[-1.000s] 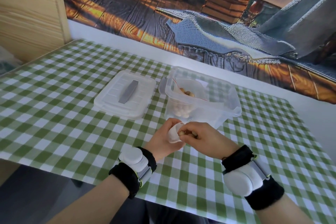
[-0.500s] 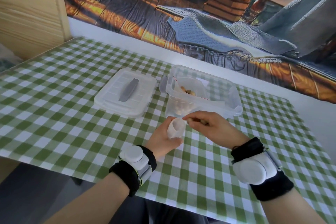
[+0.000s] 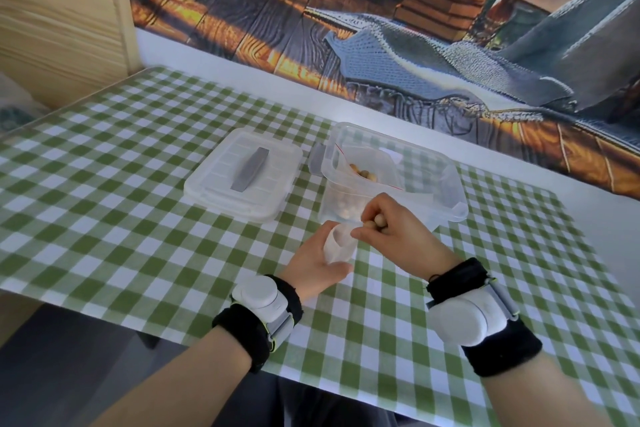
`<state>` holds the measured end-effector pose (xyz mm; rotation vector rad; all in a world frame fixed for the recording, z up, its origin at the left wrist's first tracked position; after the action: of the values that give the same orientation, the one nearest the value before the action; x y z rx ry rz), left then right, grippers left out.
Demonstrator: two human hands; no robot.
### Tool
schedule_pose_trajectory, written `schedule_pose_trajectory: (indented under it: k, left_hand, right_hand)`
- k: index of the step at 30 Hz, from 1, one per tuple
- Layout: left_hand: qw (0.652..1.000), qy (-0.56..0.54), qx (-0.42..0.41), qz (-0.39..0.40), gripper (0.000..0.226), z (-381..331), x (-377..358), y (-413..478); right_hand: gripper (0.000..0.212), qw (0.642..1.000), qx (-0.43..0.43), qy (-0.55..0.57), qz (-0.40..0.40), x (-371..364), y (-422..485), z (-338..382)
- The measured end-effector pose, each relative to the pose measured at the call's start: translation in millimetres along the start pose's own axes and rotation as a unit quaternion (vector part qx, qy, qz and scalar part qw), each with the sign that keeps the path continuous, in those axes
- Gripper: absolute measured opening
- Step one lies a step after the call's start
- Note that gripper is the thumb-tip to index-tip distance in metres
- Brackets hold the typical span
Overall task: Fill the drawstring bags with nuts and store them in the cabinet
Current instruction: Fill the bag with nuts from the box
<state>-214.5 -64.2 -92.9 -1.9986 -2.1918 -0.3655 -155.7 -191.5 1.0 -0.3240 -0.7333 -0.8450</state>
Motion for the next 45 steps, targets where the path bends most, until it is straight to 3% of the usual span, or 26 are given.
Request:
schedule_pose_trajectory:
  k: [5,13,18,24,29,34,38,40,42,45]
  left_hand:
    - [1.0,-0.007,0.014,-0.003,0.035,2,-2,2]
    - [1.0,0.001,0.014,-0.004,0.044,-1,-1,1]
    - [1.0,-0.008,0.008,-0.001,0.039,3,-1,3]
    - [1.0,-0.005,0.007,0.002,0.034,6,-2,5]
    - [1.0,-0.018,0.01,0.002,0.036,7,-3,5]
    - [0.999,-0.035,0.01,0.006,0.034,8,-2,5]
    - [0.999,-0.034,0.004,0.005,0.045,9,-2,5]
    - [1.0,-0.027,0.005,0.001,0.043,10,-2,6]
    - [1.0,-0.017,0.003,0.001,0.035,11,-2,7]
    - [1.0,-0.004,0.006,0.004,0.03,13,-2,8]
  right_hand:
    - [0.019,0.996,-0.014,0.063,-0.057,-2,0,-5]
    - [0.007,0.994,0.027,0.103,-0.023,-13,1,-4]
    - [0.011,0.995,0.013,0.103,-0.013,-15,2,-3]
    - [0.03,0.985,-0.039,0.166,-0.005,-10,0,-7]
    - [0.015,0.986,0.002,0.163,-0.039,-11,-2,-4]
    - [0.013,0.982,0.019,0.183,-0.036,-15,-1,-6]
    - [0.011,0.984,0.028,0.173,-0.026,-20,1,-4]
    - [0.012,0.983,0.032,0.173,-0.055,-21,3,-4]
    - [0.018,0.967,0.031,0.23,-0.105,-20,3,-1]
    - [0.023,0.914,0.013,0.384,-0.13,-19,4,4]
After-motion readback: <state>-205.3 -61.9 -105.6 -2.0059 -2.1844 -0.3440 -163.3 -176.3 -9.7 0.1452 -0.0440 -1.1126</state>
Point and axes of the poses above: each hand's wrist, its own y-axis towards the middle knuckle, its own x-axis out of the back of the hand, z = x × y, the point moved 1 cm from there along y, towards the middle knuckle, and after that the axes turned 6 degrees about y, right-handed, at the moved point
